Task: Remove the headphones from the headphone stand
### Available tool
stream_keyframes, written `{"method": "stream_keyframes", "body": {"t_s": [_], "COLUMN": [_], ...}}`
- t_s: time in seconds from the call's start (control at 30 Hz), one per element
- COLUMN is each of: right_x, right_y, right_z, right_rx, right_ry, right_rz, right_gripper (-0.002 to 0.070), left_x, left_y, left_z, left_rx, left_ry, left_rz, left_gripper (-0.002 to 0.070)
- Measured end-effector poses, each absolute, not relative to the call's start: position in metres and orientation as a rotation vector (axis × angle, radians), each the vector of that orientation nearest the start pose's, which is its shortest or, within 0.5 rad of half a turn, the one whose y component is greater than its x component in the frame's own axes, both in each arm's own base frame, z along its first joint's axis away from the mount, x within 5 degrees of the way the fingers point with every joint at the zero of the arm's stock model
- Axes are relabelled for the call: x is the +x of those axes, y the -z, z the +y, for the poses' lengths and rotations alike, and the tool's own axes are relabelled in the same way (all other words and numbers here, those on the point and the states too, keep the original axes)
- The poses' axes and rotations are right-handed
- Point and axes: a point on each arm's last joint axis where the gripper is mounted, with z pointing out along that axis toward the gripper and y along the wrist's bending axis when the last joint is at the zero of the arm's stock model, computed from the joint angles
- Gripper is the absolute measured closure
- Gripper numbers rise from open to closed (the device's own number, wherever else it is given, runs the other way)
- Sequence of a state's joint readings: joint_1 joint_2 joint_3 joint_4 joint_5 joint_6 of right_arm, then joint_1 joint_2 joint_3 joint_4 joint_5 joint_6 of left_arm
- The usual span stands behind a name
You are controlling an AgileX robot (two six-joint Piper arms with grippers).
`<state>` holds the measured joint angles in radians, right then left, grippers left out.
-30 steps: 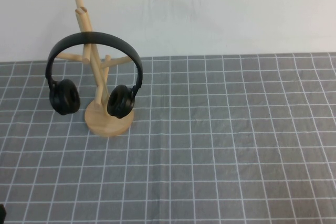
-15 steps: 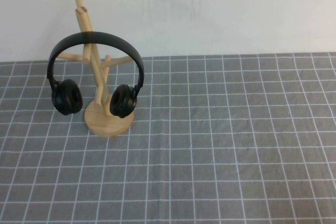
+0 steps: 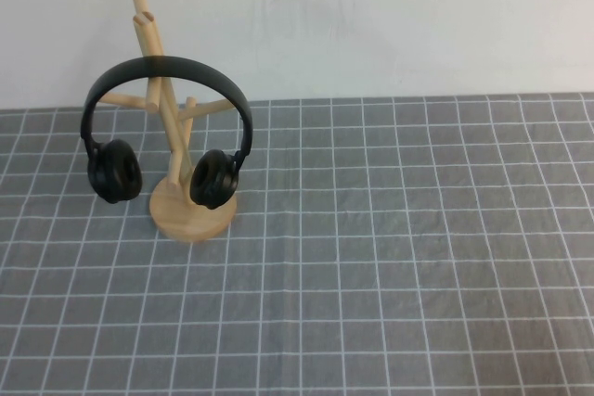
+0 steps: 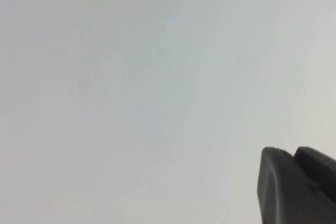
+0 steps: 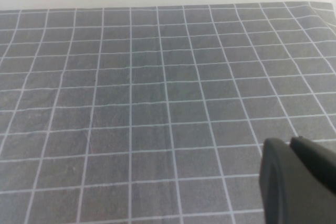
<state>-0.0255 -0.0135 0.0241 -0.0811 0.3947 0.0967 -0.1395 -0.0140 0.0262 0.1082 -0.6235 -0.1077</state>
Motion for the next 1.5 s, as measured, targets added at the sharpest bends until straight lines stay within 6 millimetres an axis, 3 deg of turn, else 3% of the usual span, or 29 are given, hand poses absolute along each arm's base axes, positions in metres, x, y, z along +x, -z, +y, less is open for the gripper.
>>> {"method": "stream_keyframes", "body": {"t_s": [0.23,0.4,0.5,0.63,0.77,0.87,0.97,1.17,1.37,1.5], "right_x": [0.052,0.052,0.052,0.052,0.052,0.052,0.052,0.052,0.052,0.052], "right_y": [-0.170,-0.170,-0.170,-0.170,-0.170,-0.170,-0.170,-0.170,-0.170,-0.170], "right_z": [-0.004,-0.004,-0.004,-0.004,-0.004,-0.004,-0.004,-0.004,-0.004,-0.004], "right_rx": [0.066,0.066,0.066,0.066,0.066,0.066,0.066,0.066,0.066,0.066], "right_ry": [0.032,0.032,0.032,0.032,0.032,0.032,0.032,0.032,0.032,0.032], "right_rz": [1.886,1.886,1.886,1.886,1.886,1.886,1.886,1.886,1.886,1.886], "right_gripper": [0.0685,0.0685,0.0684,0.0684,0.0684,0.0685,0.0685,0.0685,0.0685,0.0685], "left_x": [0.032,0.037,0.032,0.030,0.043,0.063,0.093,0.154,0.212,0.232], "left_y": [-0.259,-0.264,-0.290,-0.338,-0.379,-0.394,-0.388,-0.355,-0.322,-0.308], "left_z": [-0.010,-0.008,-0.006,-0.004,-0.005,-0.007,-0.011,-0.019,-0.029,-0.037], "left_rx": [0.096,0.049,0.046,0.019,0.008,0.020,0.037,0.060,0.211,0.405], "left_ry": [0.191,0.225,0.209,0.220,0.211,0.177,0.147,0.114,0.022,-0.072], "left_rz": [0.831,0.975,1.049,1.168,1.320,1.441,1.598,1.867,1.946,1.930], "left_gripper": [0.0656,0.0674,0.0675,0.0676,0.0676,0.0676,0.0676,0.0676,0.0676,0.0641]}}
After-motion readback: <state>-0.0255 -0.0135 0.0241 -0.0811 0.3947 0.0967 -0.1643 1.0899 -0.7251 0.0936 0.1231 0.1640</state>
